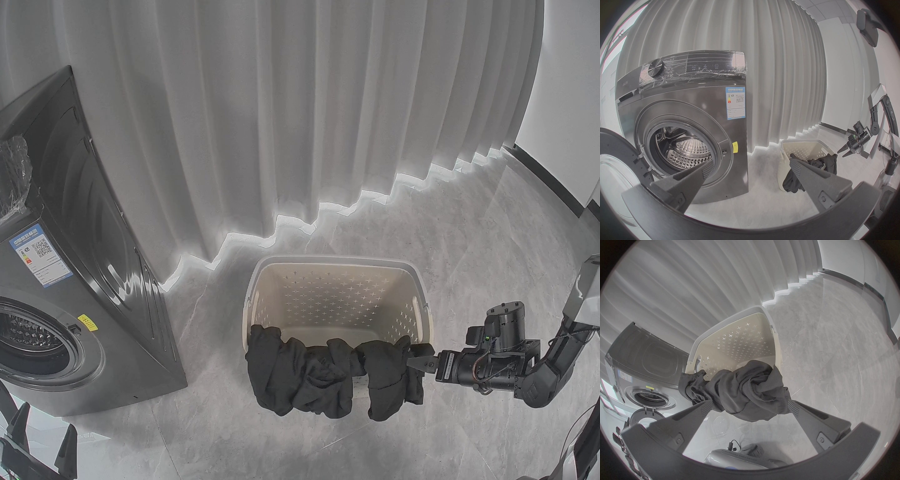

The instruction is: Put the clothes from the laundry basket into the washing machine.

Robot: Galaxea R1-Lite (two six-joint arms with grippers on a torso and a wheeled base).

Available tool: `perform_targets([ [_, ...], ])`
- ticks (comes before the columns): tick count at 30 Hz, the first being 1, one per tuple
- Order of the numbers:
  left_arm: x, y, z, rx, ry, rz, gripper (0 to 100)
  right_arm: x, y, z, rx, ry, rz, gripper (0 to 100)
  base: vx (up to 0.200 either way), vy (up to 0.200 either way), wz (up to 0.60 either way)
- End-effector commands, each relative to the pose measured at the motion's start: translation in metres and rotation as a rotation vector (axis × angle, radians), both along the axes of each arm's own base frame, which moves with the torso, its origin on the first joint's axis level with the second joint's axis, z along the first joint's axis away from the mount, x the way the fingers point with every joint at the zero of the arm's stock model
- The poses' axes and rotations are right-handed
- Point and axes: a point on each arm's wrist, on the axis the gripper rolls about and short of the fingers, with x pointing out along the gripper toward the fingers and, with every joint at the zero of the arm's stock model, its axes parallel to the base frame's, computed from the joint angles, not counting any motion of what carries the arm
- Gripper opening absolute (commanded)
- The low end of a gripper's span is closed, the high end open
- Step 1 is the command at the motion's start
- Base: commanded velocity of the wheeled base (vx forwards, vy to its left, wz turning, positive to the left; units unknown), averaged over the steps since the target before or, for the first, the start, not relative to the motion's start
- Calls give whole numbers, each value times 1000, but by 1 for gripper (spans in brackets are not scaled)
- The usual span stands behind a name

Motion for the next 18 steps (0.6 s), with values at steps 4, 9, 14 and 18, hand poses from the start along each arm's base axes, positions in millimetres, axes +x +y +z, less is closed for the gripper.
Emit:
perform_targets([
  [4,0,0,-5,-3,4,2,100,8,6,-14,-1,9,9,100,0,0,0],
  [9,0,0,-5,-3,6,2,100,12,8,-24,4,10,8,100,0,0,0],
  [14,0,0,-5,-3,6,2,100,14,15,-33,6,8,27,100,0,0,0],
  [18,0,0,-5,-4,4,2,100,14,26,-35,30,10,40,100,0,0,0],
])
